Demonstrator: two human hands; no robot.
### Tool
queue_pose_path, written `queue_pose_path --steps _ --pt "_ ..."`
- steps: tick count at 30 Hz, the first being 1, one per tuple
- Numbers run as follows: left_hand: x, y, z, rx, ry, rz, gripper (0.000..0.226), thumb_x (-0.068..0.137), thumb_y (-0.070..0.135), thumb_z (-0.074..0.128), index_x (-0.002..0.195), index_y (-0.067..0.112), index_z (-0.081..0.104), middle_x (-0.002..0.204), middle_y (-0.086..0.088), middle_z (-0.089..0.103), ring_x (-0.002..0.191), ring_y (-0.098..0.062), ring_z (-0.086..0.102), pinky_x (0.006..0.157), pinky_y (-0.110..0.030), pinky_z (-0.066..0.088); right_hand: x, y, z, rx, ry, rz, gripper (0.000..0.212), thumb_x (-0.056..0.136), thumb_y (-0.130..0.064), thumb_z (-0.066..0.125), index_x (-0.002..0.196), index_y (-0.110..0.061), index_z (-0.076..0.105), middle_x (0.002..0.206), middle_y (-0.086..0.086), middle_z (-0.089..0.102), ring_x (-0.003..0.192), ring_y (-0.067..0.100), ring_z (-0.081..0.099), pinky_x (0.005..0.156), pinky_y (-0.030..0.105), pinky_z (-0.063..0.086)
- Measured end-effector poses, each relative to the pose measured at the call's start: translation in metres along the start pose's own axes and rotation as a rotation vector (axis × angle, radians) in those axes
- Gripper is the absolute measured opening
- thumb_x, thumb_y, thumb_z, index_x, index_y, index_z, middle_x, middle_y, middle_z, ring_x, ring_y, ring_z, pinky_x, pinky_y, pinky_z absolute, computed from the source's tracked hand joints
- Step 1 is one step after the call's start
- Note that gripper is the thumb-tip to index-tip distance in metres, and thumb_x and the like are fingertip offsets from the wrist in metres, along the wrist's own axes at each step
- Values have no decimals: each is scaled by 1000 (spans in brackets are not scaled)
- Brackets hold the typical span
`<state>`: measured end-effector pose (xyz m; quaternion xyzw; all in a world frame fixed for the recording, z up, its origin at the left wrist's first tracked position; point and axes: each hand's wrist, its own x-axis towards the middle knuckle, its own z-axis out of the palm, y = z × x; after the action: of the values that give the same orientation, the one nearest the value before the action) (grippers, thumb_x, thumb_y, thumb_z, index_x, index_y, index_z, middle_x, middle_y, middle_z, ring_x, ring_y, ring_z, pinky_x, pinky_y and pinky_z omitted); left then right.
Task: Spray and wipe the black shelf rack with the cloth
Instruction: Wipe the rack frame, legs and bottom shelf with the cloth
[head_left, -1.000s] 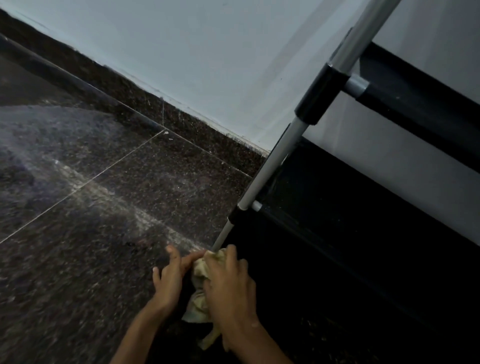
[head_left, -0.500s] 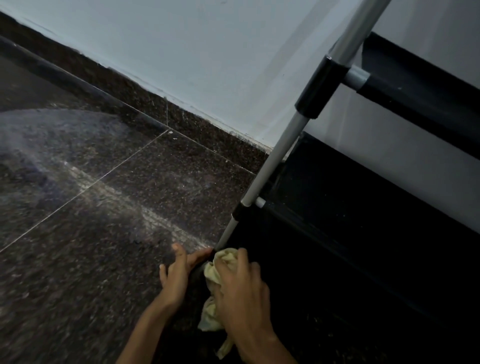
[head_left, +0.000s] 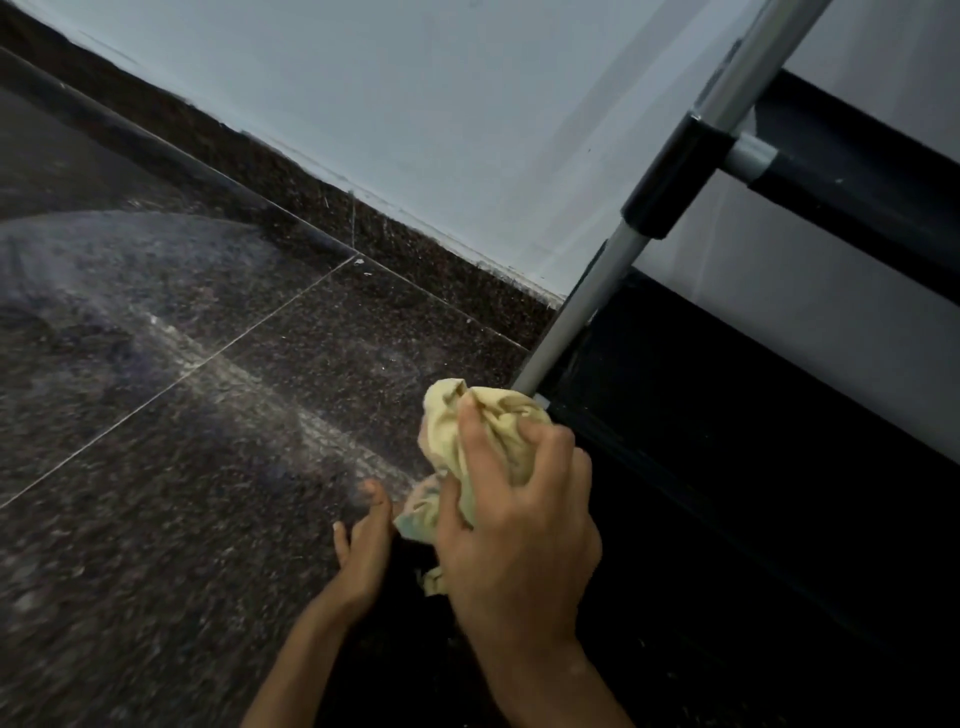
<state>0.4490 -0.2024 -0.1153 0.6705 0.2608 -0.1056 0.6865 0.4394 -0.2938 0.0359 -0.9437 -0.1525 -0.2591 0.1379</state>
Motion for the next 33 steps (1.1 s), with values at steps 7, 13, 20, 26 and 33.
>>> queue_pose_path --steps 7,13,20,26,33 --pt "9 -15 -3 17 -104 3 83 79 75 -9 103 49 66 113 15 68 132 -10 41 101 -34 -36 -34 11 30 -108 -385 151 65 39 -38 93 100 -26 74 107 4 45 73 21 57 37 24 44" --pt "3 -10 -6 203 -83 69 115 57 88 -12 124 28 59 142 -5 47 145 -19 16 113 -37 -23 -23 4 5 14 -36 -21 43 73 -35 61 115 -26 71 105 3 41 87 20 43 50 26 49" --pt "4 -6 -3 65 -115 14 72 85 57 -13 103 48 57 127 8 61 138 -10 30 105 -34 -32 -25 12 39 -208 -458 62 66 46 -36 91 107 -20 72 109 7 43 75 25 56 37 25 44" --pt "4 -12 -9 2 -132 39 85 77 65 -11 112 40 62 123 18 60 124 3 34 103 -34 -33 -54 48 57 -200 -770 245 53 91 -41 58 140 -34 39 147 5 18 121 29 42 79 34 50" --pt "4 -3 -15 42 -203 -50 88 81 68 -16 114 43 62 127 16 59 131 -5 34 104 -41 -32 -52 64 42 -203 -945 325 36 96 -28 54 131 -27 50 149 4 15 125 29 36 86 33 45"
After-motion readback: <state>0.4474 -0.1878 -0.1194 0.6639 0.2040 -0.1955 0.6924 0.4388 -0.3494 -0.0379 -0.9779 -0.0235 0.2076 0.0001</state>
